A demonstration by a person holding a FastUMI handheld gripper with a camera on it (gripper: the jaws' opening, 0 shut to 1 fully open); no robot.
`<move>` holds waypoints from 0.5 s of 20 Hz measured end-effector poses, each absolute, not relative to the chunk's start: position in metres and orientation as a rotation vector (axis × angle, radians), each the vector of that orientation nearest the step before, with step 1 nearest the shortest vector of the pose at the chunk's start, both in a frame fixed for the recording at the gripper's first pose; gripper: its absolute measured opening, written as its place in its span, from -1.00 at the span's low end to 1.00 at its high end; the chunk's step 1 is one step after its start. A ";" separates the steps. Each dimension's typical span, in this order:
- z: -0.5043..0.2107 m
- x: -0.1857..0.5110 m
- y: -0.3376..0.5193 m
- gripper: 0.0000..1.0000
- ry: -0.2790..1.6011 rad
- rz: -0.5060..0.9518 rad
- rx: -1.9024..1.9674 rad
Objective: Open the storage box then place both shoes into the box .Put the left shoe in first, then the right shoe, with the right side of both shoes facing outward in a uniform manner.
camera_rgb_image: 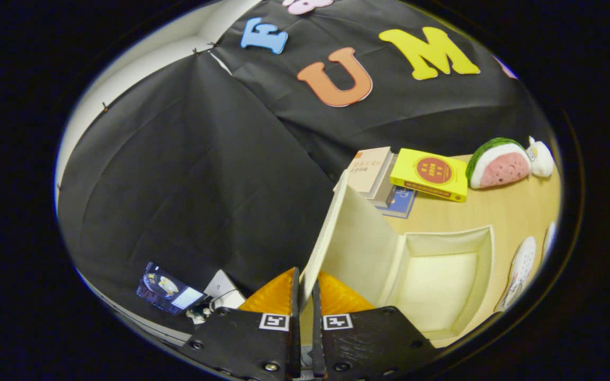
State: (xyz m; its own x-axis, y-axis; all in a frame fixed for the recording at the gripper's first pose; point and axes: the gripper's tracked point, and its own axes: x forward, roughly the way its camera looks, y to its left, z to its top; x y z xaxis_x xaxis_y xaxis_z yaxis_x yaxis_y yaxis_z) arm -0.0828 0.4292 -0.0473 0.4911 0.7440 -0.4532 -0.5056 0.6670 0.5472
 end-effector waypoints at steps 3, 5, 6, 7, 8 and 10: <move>-0.053 -0.078 0.465 -0.75 0.723 0.805 0.327; -0.054 -0.075 0.481 -0.37 0.699 0.825 0.289; -0.055 -0.069 0.486 -0.17 0.681 0.819 0.266; -0.053 -0.065 0.489 0.02 0.658 0.811 0.245; -0.051 -0.062 0.492 0.22 0.635 0.801 0.225; -0.050 -0.055 0.494 0.61 0.597 0.776 0.179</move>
State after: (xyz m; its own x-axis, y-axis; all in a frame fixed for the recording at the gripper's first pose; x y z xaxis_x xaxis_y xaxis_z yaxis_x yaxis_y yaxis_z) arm -0.0546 0.4937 -0.0501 0.5590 0.7032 -0.4394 -0.6048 0.7083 0.3642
